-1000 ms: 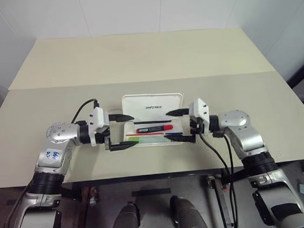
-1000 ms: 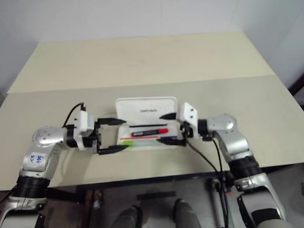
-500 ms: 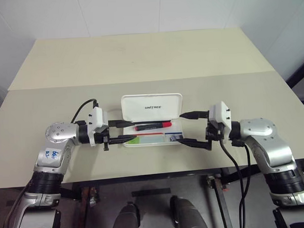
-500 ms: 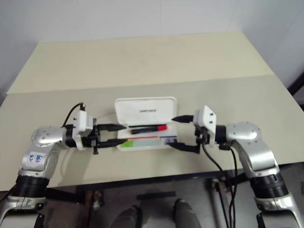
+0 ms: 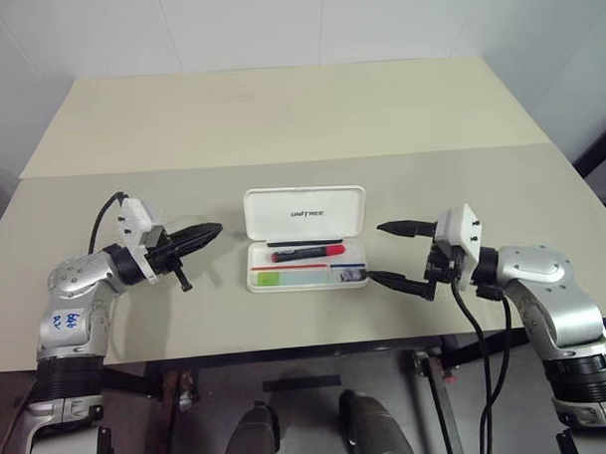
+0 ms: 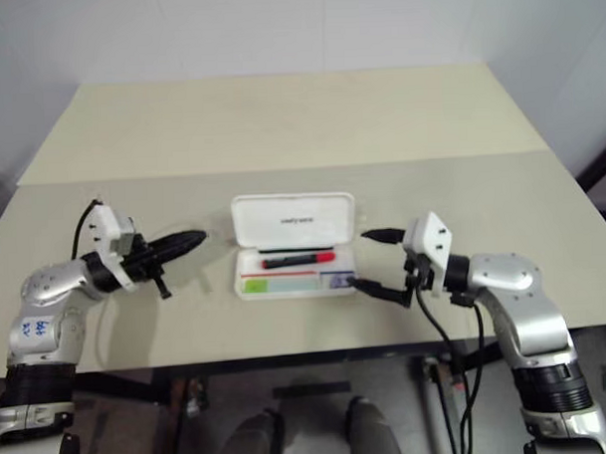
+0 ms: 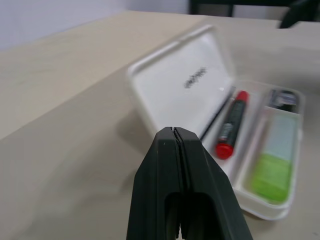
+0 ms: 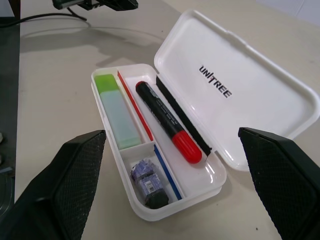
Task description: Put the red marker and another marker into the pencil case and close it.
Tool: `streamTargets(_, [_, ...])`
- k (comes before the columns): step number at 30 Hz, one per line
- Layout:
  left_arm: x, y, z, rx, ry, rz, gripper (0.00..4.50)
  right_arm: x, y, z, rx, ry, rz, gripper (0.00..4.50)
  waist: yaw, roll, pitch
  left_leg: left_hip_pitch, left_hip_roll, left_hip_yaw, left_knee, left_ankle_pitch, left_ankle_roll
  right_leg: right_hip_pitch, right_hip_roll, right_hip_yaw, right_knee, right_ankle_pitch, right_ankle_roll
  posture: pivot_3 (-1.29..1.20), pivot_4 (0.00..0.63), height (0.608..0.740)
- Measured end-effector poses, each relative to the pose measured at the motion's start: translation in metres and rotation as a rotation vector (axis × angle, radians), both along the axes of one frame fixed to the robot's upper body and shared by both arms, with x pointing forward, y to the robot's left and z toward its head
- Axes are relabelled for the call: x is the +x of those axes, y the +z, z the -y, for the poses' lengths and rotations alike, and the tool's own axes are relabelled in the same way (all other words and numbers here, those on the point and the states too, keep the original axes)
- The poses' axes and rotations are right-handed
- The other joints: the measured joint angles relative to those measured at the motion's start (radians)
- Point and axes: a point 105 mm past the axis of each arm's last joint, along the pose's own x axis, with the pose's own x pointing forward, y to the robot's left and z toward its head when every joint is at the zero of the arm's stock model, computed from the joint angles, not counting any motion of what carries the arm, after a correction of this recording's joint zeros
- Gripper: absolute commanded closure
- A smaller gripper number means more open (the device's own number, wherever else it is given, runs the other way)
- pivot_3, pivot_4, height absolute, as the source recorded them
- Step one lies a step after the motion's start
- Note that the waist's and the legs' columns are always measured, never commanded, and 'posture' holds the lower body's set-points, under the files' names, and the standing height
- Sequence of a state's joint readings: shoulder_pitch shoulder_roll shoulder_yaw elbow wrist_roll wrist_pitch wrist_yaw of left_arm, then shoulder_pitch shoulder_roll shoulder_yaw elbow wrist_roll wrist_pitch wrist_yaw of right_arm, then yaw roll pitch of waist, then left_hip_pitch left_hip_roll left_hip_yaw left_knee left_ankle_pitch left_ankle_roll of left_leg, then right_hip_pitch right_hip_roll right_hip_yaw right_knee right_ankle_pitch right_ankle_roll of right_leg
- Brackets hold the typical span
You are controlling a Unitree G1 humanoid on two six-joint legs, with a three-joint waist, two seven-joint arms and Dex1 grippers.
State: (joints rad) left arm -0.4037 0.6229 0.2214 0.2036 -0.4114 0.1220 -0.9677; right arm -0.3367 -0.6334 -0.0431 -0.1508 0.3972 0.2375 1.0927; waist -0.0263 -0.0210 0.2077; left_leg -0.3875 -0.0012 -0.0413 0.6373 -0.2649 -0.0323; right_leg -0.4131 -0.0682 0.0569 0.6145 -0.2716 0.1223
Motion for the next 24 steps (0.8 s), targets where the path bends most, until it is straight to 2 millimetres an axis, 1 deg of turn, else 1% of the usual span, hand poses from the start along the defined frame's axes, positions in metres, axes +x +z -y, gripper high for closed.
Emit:
streamTargets(2, [0.005,-0.003,-0.004,-0.017,0.042,-0.013,4.49,-0.001,0.001,0.0,0.003,0.007,0.002,0.0,0.0,0.0,0.0,0.0,0.0,0.0,0.0,0.0,0.0,0.0,0.0,0.0,0.0,0.0,0.0,0.0,0.15,0.74])
streamTargets(4, [0.013,-0.003,-0.005,-0.035,0.076,-0.014,4.49,0.0,0.003,0.0,0.007,0.009,0.005,0.0,0.001,0.0,0.0,0.0,0.0,0.0,0.001,0.0,0.0,0.0,0.0,0.0,0.001,0.0,0.0,0.0,0.15,0.74])
streamTargets(9, [0.044,0.002,0.018,-0.042,0.126,0.0,4.49,0.002,0.012,0.0,-0.011,0.026,0.033,0.0,0.013,0.0,0.0,-0.001,-0.001,0.0,0.007,0.0,0.0,0.001,0.0,0.0,0.002,0.001,0.001,0.0,0.15,0.74])
streamTargets(13, [0.058,0.005,0.033,-0.047,0.131,0.001,4.49,0.002,0.012,0.0,-0.011,0.025,0.032,0.0,0.014,-0.001,0.0,-0.002,-0.001,0.0,0.008,0.0,0.0,0.001,0.0,0.0,0.002,0.001,0.002,0.0,0.15,0.74])
streamTargets(18, [0.057,0.012,0.048,-0.039,0.06,0.019,4.49,0.0,0.008,0.001,-0.011,0.018,0.022,0.0,0.014,-0.001,0.0,-0.002,-0.001,0.0,0.008,-0.001,0.0,0.001,0.001,0.0,0.002,0.001,0.002,0.0,0.15,0.74])
streamTargets(21, [0.051,0.016,0.056,-0.048,-0.019,0.031,4.49,0.0,0.008,0.0,-0.006,0.013,0.02,0.0,0.013,-0.001,0.0,-0.002,-0.001,0.0,0.008,-0.001,0.0,0.001,0.0,0.0,0.002,0.001,0.002,0.0,0.15,0.74])
streamTargets(24, [0.043,0.023,0.063,-0.036,-0.095,0.057,4.49,-0.002,0.012,-0.004,0.011,0.015,0.026,0.0,0.015,-0.001,0.0,-0.002,-0.001,0.0,0.009,-0.001,0.0,0.001,0.0,0.0,0.003,0.001,0.002,0.0,0.15,0.74])
